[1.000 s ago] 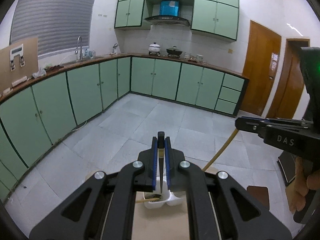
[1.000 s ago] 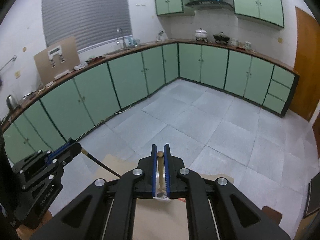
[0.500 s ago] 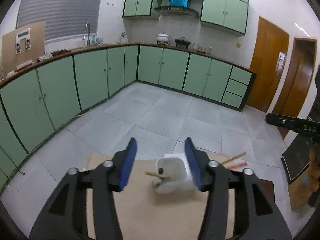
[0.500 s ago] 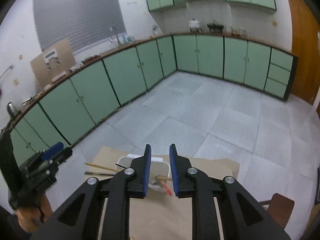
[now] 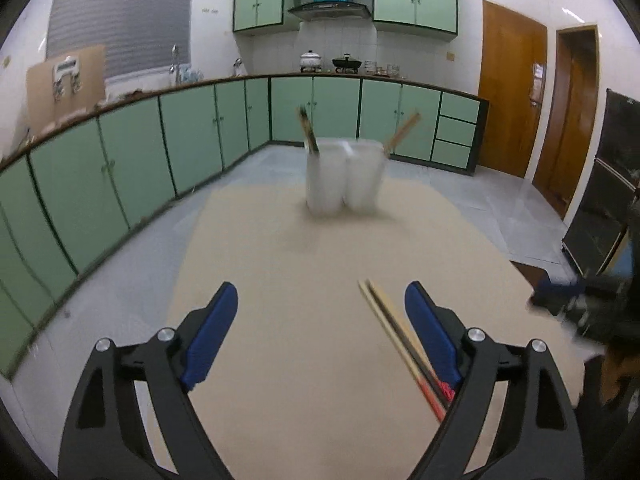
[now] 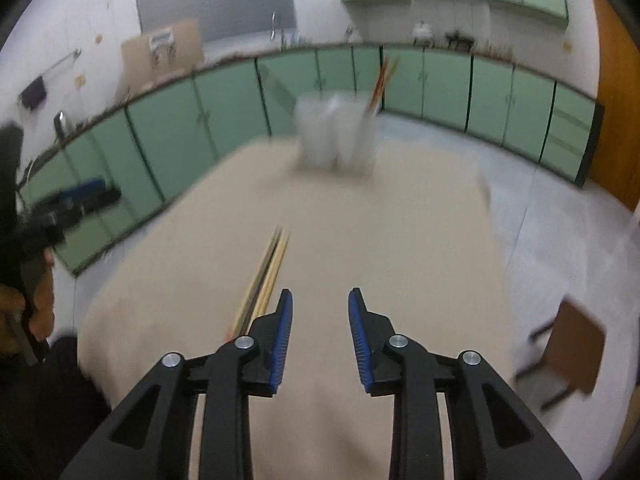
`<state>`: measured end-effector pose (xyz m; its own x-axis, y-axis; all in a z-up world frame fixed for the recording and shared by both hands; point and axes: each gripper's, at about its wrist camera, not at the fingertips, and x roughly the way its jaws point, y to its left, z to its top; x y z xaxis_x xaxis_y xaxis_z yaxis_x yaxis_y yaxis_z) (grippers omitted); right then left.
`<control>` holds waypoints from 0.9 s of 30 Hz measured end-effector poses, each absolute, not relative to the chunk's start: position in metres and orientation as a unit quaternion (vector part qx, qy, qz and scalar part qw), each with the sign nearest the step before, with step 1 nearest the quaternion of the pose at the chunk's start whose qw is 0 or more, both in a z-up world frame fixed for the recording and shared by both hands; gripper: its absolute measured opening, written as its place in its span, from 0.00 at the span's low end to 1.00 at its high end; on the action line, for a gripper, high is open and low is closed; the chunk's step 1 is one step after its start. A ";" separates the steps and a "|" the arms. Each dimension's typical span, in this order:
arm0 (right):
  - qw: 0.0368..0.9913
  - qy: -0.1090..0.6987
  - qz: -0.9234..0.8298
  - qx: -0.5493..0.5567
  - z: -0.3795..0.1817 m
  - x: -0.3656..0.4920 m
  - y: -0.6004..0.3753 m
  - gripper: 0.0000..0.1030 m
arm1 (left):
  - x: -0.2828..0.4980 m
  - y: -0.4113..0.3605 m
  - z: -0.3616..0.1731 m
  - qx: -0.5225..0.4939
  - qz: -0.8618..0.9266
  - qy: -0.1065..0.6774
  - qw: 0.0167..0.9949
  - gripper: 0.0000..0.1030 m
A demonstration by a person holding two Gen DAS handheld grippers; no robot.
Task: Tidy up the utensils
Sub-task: 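Move both tools back over the remaining chopsticks on the table, then grasp a red-patterned chopstick with the right tool while the left grasps another red-patterned one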
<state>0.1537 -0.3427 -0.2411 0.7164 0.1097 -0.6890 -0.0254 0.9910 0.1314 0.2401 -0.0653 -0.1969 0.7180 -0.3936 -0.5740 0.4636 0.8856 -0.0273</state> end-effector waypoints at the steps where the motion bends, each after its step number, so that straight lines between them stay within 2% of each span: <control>1: 0.922 0.381 0.041 0.053 -0.256 0.142 -0.334 0.28 | 0.226 -0.064 -0.207 0.060 -0.232 0.299 0.924 0.81; 6: 0.913 0.403 0.066 0.026 -0.308 0.107 -0.286 0.28 | 0.177 -0.056 -0.239 0.056 -0.214 0.304 0.927 0.81; 9: 0.916 0.395 0.072 -0.002 -0.312 0.107 -0.272 0.28 | 0.170 -0.046 -0.242 0.026 -0.207 0.316 0.926 0.81; 13: 0.919 0.388 0.069 -0.003 -0.311 0.121 -0.262 0.27 | 0.164 -0.047 -0.241 0.035 -0.204 0.312 0.927 0.81; 15: 0.921 0.383 0.064 0.004 -0.311 0.128 -0.264 0.24 | 0.165 -0.049 -0.242 0.032 -0.204 0.315 0.927 0.81; 18: 0.922 0.383 0.054 0.018 -0.312 0.131 -0.273 0.06 | 0.170 -0.051 -0.247 0.024 -0.206 0.326 0.922 0.81; 27: 0.920 0.384 -0.025 0.077 -0.315 0.116 -0.327 0.06 | 0.163 -0.094 -0.285 0.056 -0.238 0.352 0.903 0.80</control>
